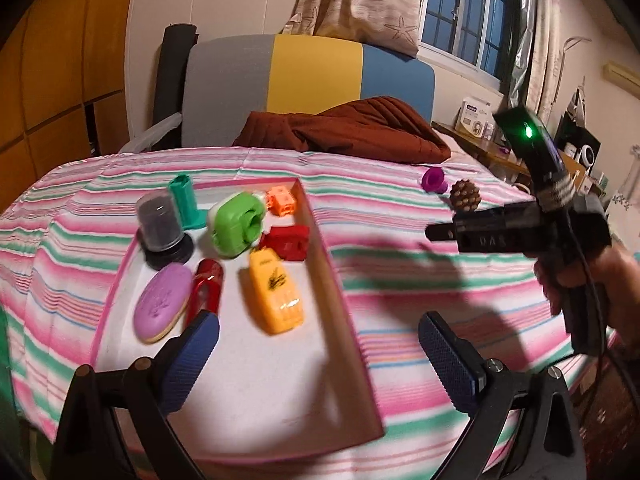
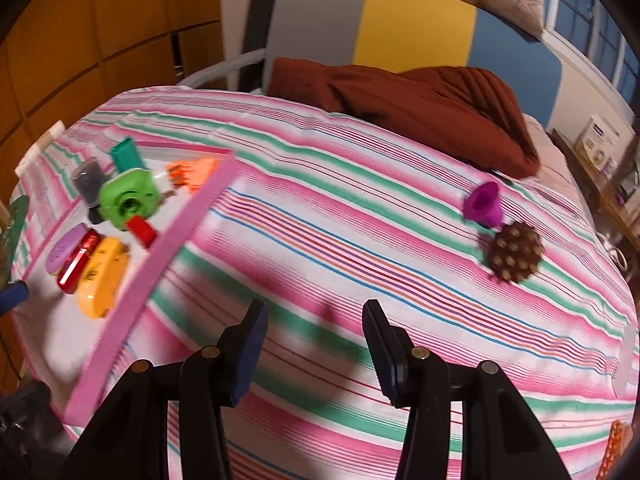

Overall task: Organize rigid objects
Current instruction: 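Move the right tool to the brown spiky ball and grasp it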

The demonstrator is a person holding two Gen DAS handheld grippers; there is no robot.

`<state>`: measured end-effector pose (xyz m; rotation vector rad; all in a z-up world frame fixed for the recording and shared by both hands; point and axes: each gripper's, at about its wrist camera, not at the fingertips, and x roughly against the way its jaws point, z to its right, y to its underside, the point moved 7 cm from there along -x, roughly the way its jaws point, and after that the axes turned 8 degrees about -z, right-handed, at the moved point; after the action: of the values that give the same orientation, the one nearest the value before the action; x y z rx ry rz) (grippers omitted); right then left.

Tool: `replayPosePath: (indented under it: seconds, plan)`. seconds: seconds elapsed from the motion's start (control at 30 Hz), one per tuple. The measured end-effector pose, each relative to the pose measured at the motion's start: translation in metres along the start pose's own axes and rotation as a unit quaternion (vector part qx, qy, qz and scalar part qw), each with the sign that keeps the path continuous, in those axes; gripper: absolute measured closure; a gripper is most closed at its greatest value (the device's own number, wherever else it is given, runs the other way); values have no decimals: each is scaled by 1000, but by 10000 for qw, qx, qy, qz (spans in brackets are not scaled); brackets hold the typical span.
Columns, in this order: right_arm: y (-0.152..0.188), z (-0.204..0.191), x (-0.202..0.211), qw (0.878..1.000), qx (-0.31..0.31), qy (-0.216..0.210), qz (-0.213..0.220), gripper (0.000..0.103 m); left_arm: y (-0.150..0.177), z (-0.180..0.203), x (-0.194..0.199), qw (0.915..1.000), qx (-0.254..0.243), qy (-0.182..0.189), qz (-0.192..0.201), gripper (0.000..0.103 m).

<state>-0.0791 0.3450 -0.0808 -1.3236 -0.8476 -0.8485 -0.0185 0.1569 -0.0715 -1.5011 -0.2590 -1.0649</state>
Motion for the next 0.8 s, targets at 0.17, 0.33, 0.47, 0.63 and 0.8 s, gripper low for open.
replayPosePath:
  seconds: [0.17,0.33,0.47,0.63,0.8]
  plan:
    - [7,55,-6,9967,-545,573,-193,54,-6,28,-3,9995,-251,198,-12,2]
    - [4,135,1,9814,-1740,798,175,38,-3,50,-3,9979,-543,347,-20,2]
    - [0,181,-2,9681,-2334,829,389,34,0,58,-5,9976,-555,405,-74,2]
    - [-14,213,-16,9545,-2889,317,664,34,0,61,-7,9976,-582,357,-103,2]
    - [-39,220,-31,9576,-2763,-128,809,34,0,62,-13,9972,-677,266,-185,2]
